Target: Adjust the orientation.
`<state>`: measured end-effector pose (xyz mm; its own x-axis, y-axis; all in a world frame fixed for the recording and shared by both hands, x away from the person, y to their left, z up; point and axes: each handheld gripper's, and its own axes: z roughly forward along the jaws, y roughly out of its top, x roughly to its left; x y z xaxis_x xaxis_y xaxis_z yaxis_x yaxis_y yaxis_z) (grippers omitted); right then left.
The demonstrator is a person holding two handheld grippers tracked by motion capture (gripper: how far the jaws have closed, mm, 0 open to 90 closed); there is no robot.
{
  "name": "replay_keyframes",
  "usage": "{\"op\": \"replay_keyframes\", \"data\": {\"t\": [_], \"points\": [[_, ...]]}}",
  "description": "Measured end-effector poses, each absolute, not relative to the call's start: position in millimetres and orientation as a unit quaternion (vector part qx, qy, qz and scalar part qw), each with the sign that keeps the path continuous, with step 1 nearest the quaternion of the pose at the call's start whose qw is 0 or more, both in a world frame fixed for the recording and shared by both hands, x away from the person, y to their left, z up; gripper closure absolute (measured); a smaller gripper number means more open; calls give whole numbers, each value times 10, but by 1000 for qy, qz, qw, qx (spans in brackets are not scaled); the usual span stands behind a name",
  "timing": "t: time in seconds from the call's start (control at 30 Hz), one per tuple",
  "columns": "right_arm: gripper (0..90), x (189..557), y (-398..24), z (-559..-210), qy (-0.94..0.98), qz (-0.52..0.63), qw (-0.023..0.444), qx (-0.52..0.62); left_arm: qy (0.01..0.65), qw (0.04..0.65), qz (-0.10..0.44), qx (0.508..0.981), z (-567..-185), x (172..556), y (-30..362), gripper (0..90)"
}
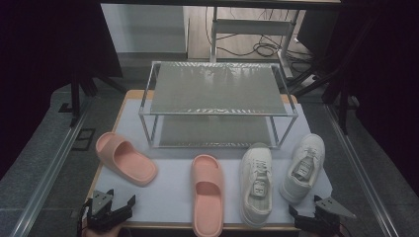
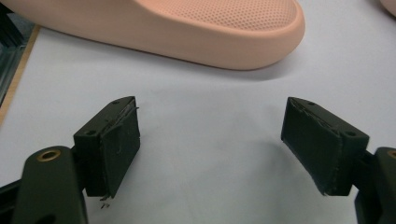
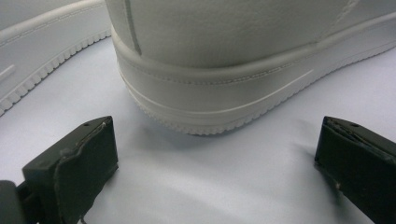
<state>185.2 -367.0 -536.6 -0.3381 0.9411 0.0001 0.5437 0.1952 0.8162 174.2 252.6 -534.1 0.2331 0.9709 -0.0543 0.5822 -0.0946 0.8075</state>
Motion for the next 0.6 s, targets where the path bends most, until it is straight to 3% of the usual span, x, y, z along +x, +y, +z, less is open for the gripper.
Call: {"op": "replay_keyframes", "data": {"t": [0.6], "points": [[0, 1855, -3672, -5368, 726, 377, 265, 510, 563, 378, 266, 685, -5194, 1845, 2590, 233]]}}
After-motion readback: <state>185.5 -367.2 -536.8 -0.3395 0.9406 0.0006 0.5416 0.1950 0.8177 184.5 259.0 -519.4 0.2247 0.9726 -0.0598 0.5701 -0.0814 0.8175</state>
